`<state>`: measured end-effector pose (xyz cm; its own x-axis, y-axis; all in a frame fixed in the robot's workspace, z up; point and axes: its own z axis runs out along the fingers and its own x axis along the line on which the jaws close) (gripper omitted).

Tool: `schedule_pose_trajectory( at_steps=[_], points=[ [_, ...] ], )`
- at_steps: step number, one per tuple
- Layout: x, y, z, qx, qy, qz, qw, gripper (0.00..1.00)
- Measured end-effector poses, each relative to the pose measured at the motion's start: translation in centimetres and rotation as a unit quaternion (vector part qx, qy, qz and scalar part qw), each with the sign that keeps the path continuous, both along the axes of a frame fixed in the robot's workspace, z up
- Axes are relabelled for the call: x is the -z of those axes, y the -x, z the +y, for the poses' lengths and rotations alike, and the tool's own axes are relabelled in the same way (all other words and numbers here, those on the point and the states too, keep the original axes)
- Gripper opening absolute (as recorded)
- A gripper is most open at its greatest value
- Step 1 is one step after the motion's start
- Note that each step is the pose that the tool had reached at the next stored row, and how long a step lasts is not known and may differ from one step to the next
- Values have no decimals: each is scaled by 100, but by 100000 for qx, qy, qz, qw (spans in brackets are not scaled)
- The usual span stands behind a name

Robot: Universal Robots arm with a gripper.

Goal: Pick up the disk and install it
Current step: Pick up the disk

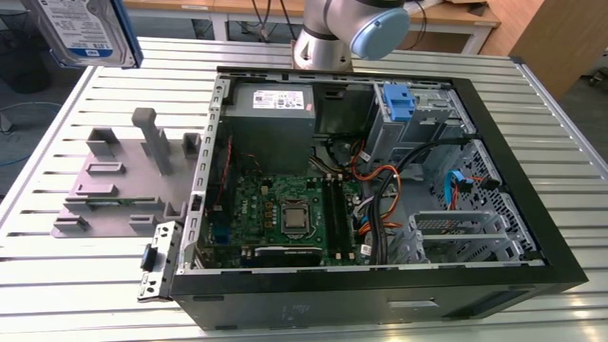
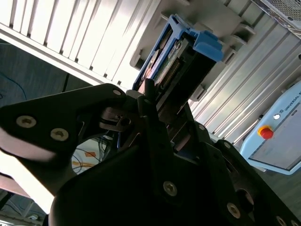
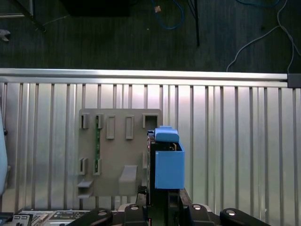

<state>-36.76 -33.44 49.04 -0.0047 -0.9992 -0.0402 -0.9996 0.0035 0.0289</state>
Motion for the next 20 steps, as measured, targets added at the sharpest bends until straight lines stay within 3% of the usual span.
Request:
schedule_pose_trajectory(
  at_steps=[8,20],
  points=[
    [0,-89,0,-1,-1,3,100000,35],
    [0,-132,0,1,-3,-2,100000,35]
  ],
)
